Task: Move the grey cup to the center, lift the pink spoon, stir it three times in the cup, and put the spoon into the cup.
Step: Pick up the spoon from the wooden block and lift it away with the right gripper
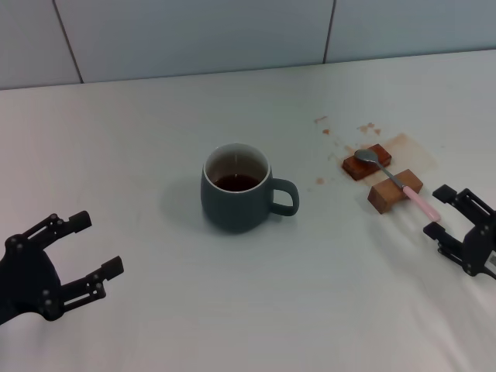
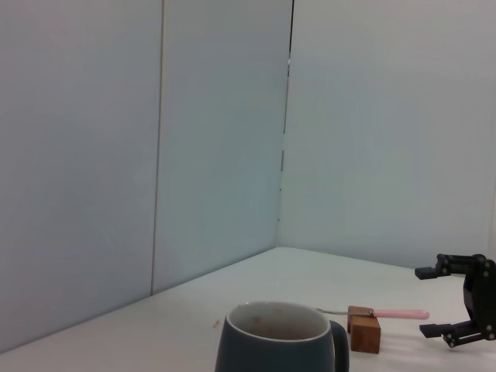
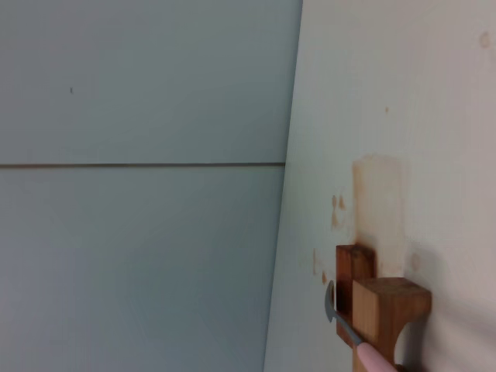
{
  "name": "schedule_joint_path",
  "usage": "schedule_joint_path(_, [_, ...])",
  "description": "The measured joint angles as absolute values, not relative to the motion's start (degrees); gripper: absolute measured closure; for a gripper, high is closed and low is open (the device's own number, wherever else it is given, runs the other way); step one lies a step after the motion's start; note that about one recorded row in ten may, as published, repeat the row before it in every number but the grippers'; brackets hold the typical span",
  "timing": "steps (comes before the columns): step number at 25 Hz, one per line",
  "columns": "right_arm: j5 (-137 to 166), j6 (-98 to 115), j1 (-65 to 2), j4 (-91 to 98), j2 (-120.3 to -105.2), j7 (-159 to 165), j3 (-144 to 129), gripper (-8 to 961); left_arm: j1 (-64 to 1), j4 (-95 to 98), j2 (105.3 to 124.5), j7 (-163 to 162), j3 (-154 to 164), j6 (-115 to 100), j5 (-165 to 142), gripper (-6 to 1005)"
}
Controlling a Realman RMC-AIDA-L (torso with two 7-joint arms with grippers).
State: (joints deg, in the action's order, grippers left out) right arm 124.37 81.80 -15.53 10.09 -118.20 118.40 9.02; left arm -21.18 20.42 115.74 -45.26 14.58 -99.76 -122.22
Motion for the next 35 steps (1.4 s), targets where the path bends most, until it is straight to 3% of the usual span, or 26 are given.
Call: schedule_joint_path(35, [124.4,77.4,-19.4,9.5,-117.58,120.5,7.9,247,-20.7,20.2,115.93,-45.3,14.5,-101.4,-119.0,139])
